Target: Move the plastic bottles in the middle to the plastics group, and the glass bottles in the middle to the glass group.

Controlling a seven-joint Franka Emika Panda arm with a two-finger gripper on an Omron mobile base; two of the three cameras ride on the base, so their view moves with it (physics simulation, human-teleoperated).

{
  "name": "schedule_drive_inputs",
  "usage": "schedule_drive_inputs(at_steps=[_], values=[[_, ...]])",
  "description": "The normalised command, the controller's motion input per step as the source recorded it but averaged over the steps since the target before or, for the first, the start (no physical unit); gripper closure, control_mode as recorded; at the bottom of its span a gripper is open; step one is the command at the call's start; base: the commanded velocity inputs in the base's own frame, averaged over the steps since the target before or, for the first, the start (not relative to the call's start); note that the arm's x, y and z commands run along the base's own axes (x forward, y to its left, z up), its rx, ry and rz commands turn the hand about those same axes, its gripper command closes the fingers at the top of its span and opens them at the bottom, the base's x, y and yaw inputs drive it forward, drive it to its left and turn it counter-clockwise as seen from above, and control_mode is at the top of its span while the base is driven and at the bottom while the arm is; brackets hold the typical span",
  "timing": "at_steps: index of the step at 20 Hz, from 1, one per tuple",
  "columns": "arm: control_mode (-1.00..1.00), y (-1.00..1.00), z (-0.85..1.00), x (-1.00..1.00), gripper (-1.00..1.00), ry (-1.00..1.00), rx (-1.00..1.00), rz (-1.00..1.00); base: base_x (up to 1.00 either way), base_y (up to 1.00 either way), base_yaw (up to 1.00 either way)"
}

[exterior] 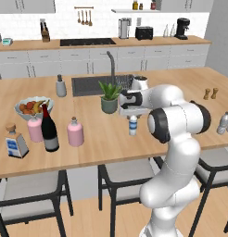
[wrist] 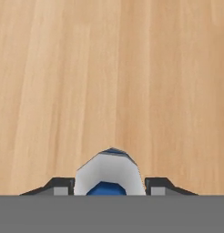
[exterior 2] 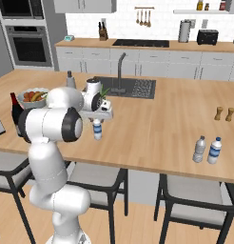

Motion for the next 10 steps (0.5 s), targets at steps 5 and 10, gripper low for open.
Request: schedule_drive_inputs(at_steps=[5,10], values=[[-1.0,-0.7,0.28,-0.54,1.0,0.0,0.0,0.0,0.0,0.0,0.0],[-1.0,-0.81,0.28,-0.43,1.0,0.0,0.0,0.0,0.0,0.0,0.0]])
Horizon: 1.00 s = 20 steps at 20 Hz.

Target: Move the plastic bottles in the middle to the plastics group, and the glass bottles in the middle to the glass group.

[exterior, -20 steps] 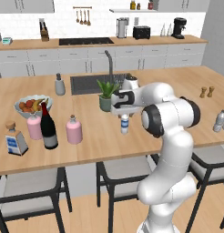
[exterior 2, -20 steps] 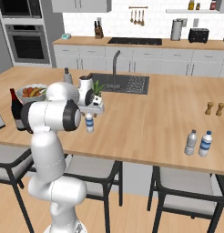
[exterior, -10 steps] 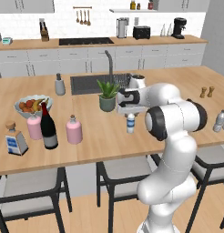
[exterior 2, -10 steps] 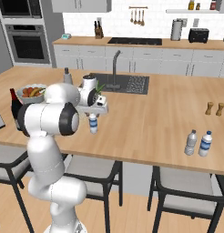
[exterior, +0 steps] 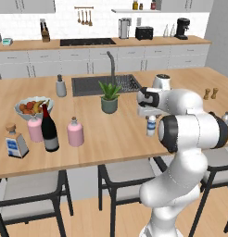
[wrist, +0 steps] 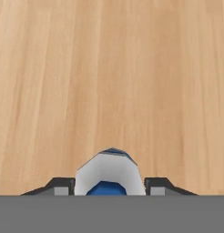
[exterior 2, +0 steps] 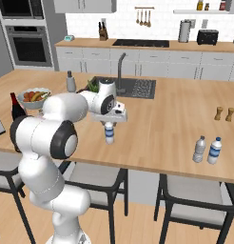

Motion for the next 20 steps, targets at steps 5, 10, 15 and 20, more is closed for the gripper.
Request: schedule_drive_inputs(at_steps=[5,10,15,20], values=[[-1.0,-0.87,0.23,-0.12,1.0,0.06,0.0,0.0,0.0,0.0,0.0],[-1.0,-0.89,0.18,-0.03,1.0,0.06,-0.02,0.0,0.0,0.0,0.0],[-1.0,-0.9,0.13,0.0,1.0,0.15,-0.04,-0.05,0.0,0.0,0.0],[-1.0,-0.87,0.06,0.0,1.0,0.14,-0.05,-0.06,0.0,0.0,0.0]])
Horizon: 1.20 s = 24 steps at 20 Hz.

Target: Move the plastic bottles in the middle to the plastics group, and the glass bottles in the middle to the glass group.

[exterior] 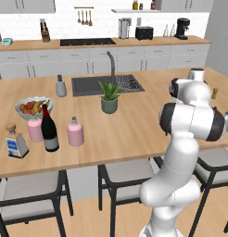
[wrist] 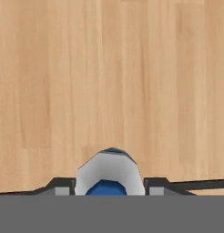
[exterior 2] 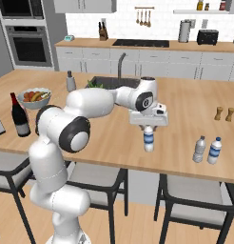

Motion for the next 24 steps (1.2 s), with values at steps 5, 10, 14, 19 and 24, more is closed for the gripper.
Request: schedule_drive_inputs(at_steps=[5,10,14,19,24], values=[[-1.0,-0.71,-0.04,-0.14,1.0,-0.01,-0.07,-0.13,0.0,0.0,0.0],[-1.0,-0.52,-0.14,-0.36,1.0,-0.25,-0.03,-0.14,0.0,0.0,0.0],[-1.0,-0.41,-0.07,0.13,1.0,-0.09,-0.07,-0.25,0.0,0.0,0.0],[-1.0,-0.39,-0.04,0.2,1.0,0.01,-0.06,-0.29,0.0,0.0,0.0],[-1.0,-0.34,-0.04,0.23,1.0,0.03,-0.03,-0.22,0.0,0.0,0.0]])
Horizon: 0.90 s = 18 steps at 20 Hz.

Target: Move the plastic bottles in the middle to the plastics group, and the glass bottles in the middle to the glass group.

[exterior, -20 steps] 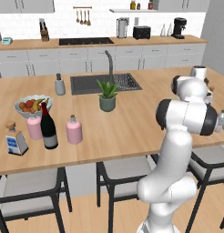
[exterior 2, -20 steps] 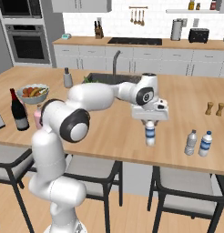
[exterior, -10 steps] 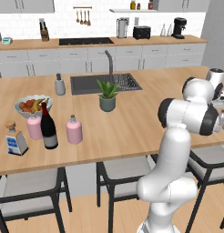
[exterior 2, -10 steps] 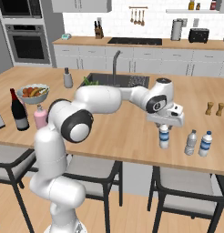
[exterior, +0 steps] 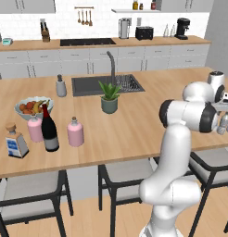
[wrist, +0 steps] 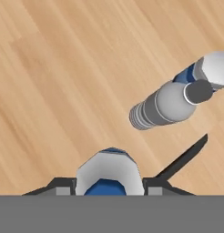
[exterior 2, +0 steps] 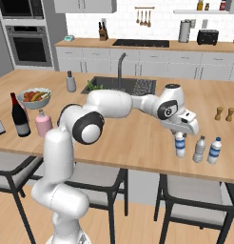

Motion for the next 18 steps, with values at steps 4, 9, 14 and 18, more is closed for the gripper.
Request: schedule_drive_inputs(at_steps=[4,9,14,18], values=[[-1.0,-0.22,-0.17,0.03,1.0,0.0,0.0,-0.15,0.0,0.0,0.0],[-1.0,-0.25,-0.18,0.1,1.0,0.0,0.0,-0.13,0.0,0.0,0.0],[-1.0,-0.2,-0.31,0.03,1.0,0.0,0.0,-0.1,0.0,0.0,0.0],[-1.0,-0.08,-0.44,0.0,1.0,0.0,0.0,-0.09,0.0,0.0,0.0]])
